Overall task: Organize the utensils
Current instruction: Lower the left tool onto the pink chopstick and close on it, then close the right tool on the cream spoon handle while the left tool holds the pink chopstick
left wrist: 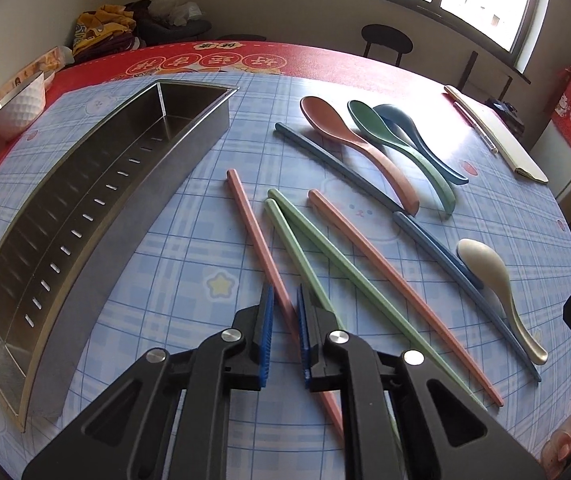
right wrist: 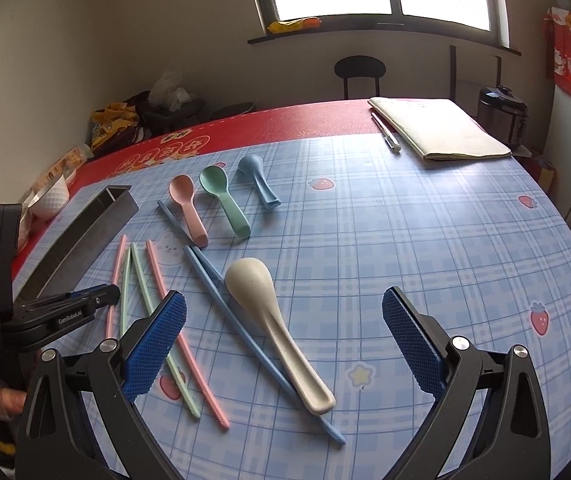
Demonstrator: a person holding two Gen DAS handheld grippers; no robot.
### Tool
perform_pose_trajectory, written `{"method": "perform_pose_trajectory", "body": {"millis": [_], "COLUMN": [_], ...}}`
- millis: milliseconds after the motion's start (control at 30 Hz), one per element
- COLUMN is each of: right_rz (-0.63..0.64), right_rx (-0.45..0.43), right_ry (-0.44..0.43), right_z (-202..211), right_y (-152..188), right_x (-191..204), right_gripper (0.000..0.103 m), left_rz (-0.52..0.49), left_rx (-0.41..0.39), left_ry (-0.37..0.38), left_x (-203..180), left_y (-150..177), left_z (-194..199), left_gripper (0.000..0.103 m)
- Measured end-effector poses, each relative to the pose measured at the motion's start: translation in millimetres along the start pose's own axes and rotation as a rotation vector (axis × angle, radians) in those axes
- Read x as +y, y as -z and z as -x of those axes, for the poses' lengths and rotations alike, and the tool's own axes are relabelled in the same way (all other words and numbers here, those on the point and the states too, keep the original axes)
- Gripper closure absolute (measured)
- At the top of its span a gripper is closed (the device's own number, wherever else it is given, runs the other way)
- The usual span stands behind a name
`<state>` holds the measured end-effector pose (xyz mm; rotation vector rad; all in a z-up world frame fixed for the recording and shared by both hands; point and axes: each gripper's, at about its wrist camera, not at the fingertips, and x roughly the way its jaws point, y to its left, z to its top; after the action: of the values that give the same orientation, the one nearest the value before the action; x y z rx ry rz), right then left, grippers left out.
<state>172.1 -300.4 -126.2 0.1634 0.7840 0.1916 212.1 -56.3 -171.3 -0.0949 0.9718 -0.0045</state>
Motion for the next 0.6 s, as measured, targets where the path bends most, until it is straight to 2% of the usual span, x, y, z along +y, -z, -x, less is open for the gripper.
{"method": "perform_pose_trajectory", "body": {"millis": [333, 467, 600], "right_rz": [0.032, 0.037, 0.021], "right_rx": [0.011, 0.035, 0.046], "right_ry": [-0.021, -0.021, -0.023], "right_z": [5, 2, 3], "right_y": [8, 14, 19], "right_x": [-6, -11, -16], "right_gripper": [0.008, 0.008, 0.008], "left_rz": [-0.133, -0.204, -0.218], "left_rx": [0.038, 0.004, -0.037], "left_ry": [0.038, 0.033, 0.056], "left_x": [0, -6, -5], "left_y": [41, 47, 46], "left_z": [30, 30, 27], "left_gripper": [0.095, 0.095, 0.094]}}
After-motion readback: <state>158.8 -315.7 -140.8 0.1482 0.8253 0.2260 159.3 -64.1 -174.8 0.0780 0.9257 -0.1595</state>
